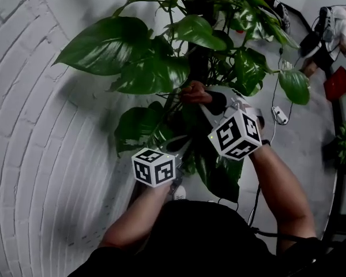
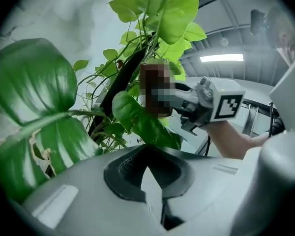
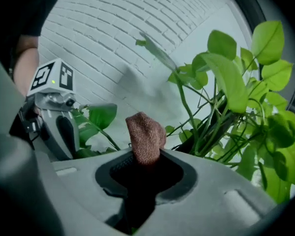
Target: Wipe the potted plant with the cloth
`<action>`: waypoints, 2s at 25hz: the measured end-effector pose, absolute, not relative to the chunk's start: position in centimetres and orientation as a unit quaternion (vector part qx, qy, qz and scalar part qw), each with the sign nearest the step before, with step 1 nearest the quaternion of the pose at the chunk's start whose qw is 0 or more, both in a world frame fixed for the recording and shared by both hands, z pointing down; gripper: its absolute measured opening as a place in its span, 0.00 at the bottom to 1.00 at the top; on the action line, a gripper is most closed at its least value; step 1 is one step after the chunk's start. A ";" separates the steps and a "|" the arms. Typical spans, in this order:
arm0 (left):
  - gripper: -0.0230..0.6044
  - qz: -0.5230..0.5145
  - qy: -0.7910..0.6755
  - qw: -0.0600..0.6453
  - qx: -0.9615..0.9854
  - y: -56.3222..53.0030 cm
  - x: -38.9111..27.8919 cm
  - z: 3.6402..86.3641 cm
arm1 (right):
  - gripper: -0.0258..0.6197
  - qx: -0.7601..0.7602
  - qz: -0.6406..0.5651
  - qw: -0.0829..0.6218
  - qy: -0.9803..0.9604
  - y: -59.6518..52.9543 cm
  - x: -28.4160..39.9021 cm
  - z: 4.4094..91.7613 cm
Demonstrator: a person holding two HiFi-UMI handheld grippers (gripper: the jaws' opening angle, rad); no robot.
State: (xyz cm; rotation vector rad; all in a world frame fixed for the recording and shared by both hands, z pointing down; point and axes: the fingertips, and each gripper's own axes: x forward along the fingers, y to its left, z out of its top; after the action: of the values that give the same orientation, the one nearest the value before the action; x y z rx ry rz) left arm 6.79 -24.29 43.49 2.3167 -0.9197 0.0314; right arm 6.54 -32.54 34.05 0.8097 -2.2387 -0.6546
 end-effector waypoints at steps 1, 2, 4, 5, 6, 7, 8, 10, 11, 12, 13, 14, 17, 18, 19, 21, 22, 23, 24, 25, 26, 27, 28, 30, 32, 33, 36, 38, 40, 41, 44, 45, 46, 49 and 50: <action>0.06 0.013 -0.348 0.317 0.882 -24.2 6.7 43.5 | 0.15 0.309 -0.245 0.341 -0.853 -33.4 6.1 34.5; 0.06 0.014 -0.346 0.316 0.883 -24.2 6.7 43.5 | 0.15 0.308 -0.243 0.356 -0.848 -34.3 5.9 35.2; 0.06 0.014 -0.342 0.312 0.886 -24.4 6.7 43.4 | 0.15 0.299 -0.247 0.394 -0.834 -35.5 5.7 36.7; 0.06 0.015 -0.341 0.310 0.888 -24.5 6.8 43.4 | 0.15 0.290 -0.251 0.409 -0.828 -35.7 5.6 37.5; 0.06 0.017 -0.340 0.307 0.889 -24.5 6.8 43.3 | 0.15 0.281 -0.256 0.419 -0.825 -35.6 5.5 38.0; 0.06 0.019 -0.339 0.304 0.890 -24.5 6.8 43.3 | 0.15 0.272 -0.263 0.425 -0.822 -35.3 5.3 38.4; 0.06 0.021 -0.338 0.302 0.891 -24.5 6.8 43.3 | 0.15 0.264 -0.270 0.429 -0.820 -35.0 5.2 38.6; 0.06 0.021 -0.338 0.302 0.891 -24.5 6.7 43.3 | 0.15 0.250 -0.284 0.435 -0.817 -34.2 4.9 38.7; 0.06 0.021 -0.337 0.305 0.890 -24.5 6.7 43.5 | 0.15 0.244 -0.291 0.437 -0.816 -33.7 4.8 38.8; 0.06 0.021 -0.337 0.307 0.890 -24.4 6.8 43.6 | 0.15 0.239 -0.297 0.438 -0.814 -33.2 4.8 38.7; 0.06 0.022 -0.336 0.310 0.889 -24.3 6.8 43.8 | 0.15 0.236 -0.304 0.437 -0.813 -32.8 4.8 38.7; 0.06 0.021 -0.335 0.313 0.888 -24.3 6.8 43.9 | 0.15 0.234 -0.310 0.436 -0.812 -32.4 4.8 38.6; 0.06 0.012 -0.337 0.322 0.885 -24.3 6.5 43.9 | 0.15 0.230 -0.318 0.427 -0.814 -31.2 4.9 38.2; 0.06 0.009 -0.338 0.326 0.883 -24.3 6.5 43.9 | 0.15 0.228 -0.319 0.424 -0.817 -30.8 4.9 38.2; 0.06 0.005 -0.338 0.329 0.882 -24.3 6.4 43.8 | 0.15 0.227 -0.319 0.420 -0.819 -30.3 5.0 38.1; 0.06 0.002 -0.340 0.331 0.880 -24.3 6.4 43.7 | 0.15 0.226 -0.318 0.414 -0.822 -29.4 5.2 38.2; 0.06 0.003 -0.341 0.330 0.880 -24.2 6.4 43.7 | 0.15 0.226 -0.317 0.412 -0.824 -29.0 5.2 38.2; 0.06 0.005 -0.342 0.328 0.881 -24.2 6.4 43.7 | 0.15 0.226 -0.317 0.409 -0.825 -28.6 5.3 38.3; 0.06 0.007 -0.344 0.326 0.881 -24.2 6.4 43.7 | 0.15 0.226 -0.317 0.407 -0.826 -28.2 5.3 38.4; 0.06 0.008 -0.346 0.324 0.881 -24.1 6.3 43.7 | 0.15 0.226 -0.317 0.406 -0.827 -27.8 5.4 38.4; 0.06 0.009 -0.347 0.322 0.881 -24.1 6.3 43.7 | 0.15 0.226 -0.318 0.404 -0.827 -27.5 5.5 38.5; 0.06 0.010 -0.348 0.321 0.881 -24.1 6.2 43.6 | 0.15 0.227 -0.319 0.403 -0.827 -27.1 5.5 38.6; 0.06 0.010 -0.350 0.320 0.881 -24.1 6.2 43.6 | 0.15 0.228 -0.320 0.401 -0.828 -26.8 5.6 38.6; 0.06 0.011 -0.352 0.317 0.881 -24.0 6.0 43.4 | 0.15 0.232 -0.321 0.396 -0.829 -26.1 5.7 38.4; 0.06 0.010 -0.356 0.316 0.879 -24.1 5.8 43.3 | 0.15 0.235 -0.318 0.390 -0.831 -25.5 5.8 38.2; 0.06 0.010 -0.358 0.316 0.879 -24.1 5.7 43.3 | 0.15 0.235 -0.317 0.387 -0.833 -25.1 5.9 38.2; 0.06 0.011 -0.363 0.314 0.877 -24.2 5.5 43.3 | 0.15 0.236 -0.313 0.381 -0.837 -24.0 5.9 38.2; 0.06 0.012 -0.366 0.313 0.877 -24.2 5.4 43.3 | 0.15 0.235 -0.312 0.377 -0.839 -23.2 6.0 38.3; 0.06 0.010 -0.366 0.313 0.876 -24.1 5.4 43.1 | 0.15 0.233 -0.308 0.373 -0.843 -22.4 6.2 38.5; 0.06 0.008 -0.366 0.313 0.876 -24.0 5.3 43.0 | 0.15 0.233 -0.303 0.372 -0.846 -21.9 6.3 38.5; 0.06 0.006 -0.366 0.312 0.877 -24.0 5.4 42.8 | 0.15 0.235 -0.290 0.366 -0.852 -20.6 6.7 38.7; 0.06 0.007 -0.367 0.311 0.877 -24.0 5.4 42.8 | 0.15 0.236 -0.287 0.365 -0.854 -20.2 6.9 38.8; 0.06 0.007 -0.367 0.310 0.877 -24.0 5.5 42.7 | 0.15 0.236 -0.283 0.363 -0.856 -19.8 7.1 38.9; 0.06 0.006 -0.368 0.307 0.878 -24.0 5.6 42.5 | 0.15 0.236 -0.269 0.357 -0.863 -18.5 7.5 39.0; 0.06 0.007 -0.370 0.303 0.878 -24.0 5.7 42.4 | 0.15 0.234 -0.262 0.355 -0.866 -18.1 7.6 39.1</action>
State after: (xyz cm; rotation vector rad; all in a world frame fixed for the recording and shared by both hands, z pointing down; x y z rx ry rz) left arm 5.68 -23.98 42.38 2.3277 -0.9798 0.0187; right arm 7.63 -18.09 39.10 0.6058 -2.2380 -0.6777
